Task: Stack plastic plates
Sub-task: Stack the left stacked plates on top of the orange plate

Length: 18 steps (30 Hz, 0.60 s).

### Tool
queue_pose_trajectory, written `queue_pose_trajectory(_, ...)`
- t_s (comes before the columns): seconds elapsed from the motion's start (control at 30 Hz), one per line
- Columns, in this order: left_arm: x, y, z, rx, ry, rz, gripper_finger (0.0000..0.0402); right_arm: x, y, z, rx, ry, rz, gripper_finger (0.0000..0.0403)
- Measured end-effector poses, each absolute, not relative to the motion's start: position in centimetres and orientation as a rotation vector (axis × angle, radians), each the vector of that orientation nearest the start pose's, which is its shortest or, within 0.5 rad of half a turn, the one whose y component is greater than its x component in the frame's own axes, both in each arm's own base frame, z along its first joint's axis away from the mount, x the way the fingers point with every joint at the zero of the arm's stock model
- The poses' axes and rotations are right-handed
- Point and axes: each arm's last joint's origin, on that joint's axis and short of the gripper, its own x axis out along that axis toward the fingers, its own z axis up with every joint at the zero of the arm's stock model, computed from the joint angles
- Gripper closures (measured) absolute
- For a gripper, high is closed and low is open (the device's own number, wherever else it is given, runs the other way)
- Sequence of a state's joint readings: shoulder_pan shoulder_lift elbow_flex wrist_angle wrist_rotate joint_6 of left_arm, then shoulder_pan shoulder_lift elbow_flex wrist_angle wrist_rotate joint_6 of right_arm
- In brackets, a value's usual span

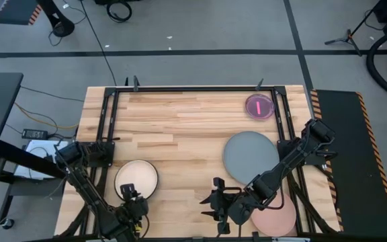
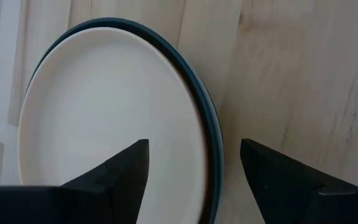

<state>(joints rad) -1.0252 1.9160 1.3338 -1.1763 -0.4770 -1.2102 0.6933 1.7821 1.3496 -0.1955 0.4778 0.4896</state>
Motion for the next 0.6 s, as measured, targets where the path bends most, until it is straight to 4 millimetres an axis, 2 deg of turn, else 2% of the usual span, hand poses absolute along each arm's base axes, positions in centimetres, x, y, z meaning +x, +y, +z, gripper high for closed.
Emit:
queue_pose_trajectory(0.2,17.9,-27.6,17.3,0.188,1.179,0.379,0.0143,31.4,24.6,25.9,0.127,0.557,0.080,0.0243)
queue_pose_trajectory(0.43,16.2,-26.4,13.3,0.134,1.209,0.375,0.0143,31.1,25.0,25.9,0.125,0.558,0.092,0.0243)
queue_pose_trajectory(0.6,15.6,-25.9,12.2,0.146,1.173,0.373,0.0144,31.1,24.9,25.9,0.128,0.558,0.089,0.0243)
